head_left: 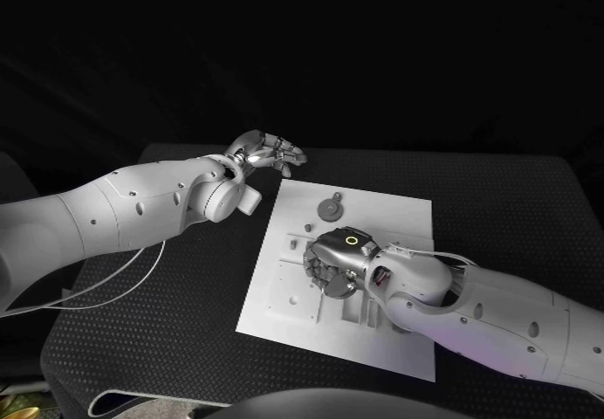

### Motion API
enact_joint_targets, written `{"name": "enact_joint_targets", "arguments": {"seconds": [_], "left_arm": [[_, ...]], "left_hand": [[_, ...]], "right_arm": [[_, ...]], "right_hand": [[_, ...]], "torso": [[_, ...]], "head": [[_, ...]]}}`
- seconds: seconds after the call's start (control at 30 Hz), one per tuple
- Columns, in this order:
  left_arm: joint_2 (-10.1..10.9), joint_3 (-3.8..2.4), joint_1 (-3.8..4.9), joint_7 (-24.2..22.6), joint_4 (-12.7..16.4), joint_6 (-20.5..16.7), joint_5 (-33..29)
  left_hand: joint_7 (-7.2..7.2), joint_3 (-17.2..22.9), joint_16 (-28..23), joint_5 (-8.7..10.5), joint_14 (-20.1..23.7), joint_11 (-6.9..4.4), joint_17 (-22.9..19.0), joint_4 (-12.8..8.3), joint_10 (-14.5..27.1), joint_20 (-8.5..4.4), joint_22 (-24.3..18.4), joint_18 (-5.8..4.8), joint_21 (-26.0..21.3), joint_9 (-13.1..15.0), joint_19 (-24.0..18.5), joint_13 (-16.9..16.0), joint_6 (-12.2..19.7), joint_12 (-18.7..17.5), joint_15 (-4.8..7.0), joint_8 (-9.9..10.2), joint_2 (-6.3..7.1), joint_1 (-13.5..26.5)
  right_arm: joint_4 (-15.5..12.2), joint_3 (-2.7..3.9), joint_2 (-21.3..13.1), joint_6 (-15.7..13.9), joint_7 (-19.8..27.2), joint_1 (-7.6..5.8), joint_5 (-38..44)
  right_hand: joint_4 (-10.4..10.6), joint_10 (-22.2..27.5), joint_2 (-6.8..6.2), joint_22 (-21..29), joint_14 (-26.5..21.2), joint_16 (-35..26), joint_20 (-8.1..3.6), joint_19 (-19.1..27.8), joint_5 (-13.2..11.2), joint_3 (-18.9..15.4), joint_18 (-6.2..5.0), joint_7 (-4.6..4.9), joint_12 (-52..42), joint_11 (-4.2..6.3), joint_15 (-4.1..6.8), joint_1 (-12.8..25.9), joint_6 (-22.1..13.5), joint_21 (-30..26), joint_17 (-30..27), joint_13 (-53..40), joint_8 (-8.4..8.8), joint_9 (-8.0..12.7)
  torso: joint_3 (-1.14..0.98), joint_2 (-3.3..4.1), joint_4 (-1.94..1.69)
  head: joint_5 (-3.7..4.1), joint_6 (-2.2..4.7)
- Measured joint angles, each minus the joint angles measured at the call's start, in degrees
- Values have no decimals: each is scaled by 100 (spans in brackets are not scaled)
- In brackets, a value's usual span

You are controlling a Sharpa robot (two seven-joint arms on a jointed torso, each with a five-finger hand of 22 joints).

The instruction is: Assemble the parts on the task board

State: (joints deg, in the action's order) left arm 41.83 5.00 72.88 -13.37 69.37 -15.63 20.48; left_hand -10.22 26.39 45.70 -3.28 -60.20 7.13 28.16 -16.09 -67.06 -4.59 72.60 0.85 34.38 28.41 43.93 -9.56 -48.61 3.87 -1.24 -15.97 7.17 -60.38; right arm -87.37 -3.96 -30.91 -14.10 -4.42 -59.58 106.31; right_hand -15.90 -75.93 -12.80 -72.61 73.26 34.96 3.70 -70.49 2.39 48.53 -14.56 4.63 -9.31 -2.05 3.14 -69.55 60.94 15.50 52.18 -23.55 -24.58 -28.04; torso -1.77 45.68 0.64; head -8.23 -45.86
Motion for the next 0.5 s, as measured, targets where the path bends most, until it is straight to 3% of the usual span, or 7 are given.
{"name": "enact_joint_targets", "arguments": {"seconds": [0.17,0.5], "left_arm": [[0,0,0,2,-2,0,0],[-12,0,0,5,-9,1,0]], "left_hand": [[0,0,0,0,0,0,5,0,0,0,0,0,0,0,0,1,0,0,0,0,0,0],[0,0,0,0,0,-1,5,0,0,1,-1,0,0,0,-1,5,0,0,0,0,0,0]], "right_arm": [[-2,-11,0,0,1,6,25],[-5,-107,41,2,1,10,53]], "right_hand": [[0,1,0,-4,0,0,0,0,0,-1,0,0,1,0,0,0,0,0,0,0,0,1],[-23,13,-1,-9,1,21,0,0,21,10,4,0,7,-7,-1,0,0,0,0,-85,1,-17]], "torso": [[3,-1,-1],[8,-2,0]], "head": [[-23,-20],[-34,-40]]}}
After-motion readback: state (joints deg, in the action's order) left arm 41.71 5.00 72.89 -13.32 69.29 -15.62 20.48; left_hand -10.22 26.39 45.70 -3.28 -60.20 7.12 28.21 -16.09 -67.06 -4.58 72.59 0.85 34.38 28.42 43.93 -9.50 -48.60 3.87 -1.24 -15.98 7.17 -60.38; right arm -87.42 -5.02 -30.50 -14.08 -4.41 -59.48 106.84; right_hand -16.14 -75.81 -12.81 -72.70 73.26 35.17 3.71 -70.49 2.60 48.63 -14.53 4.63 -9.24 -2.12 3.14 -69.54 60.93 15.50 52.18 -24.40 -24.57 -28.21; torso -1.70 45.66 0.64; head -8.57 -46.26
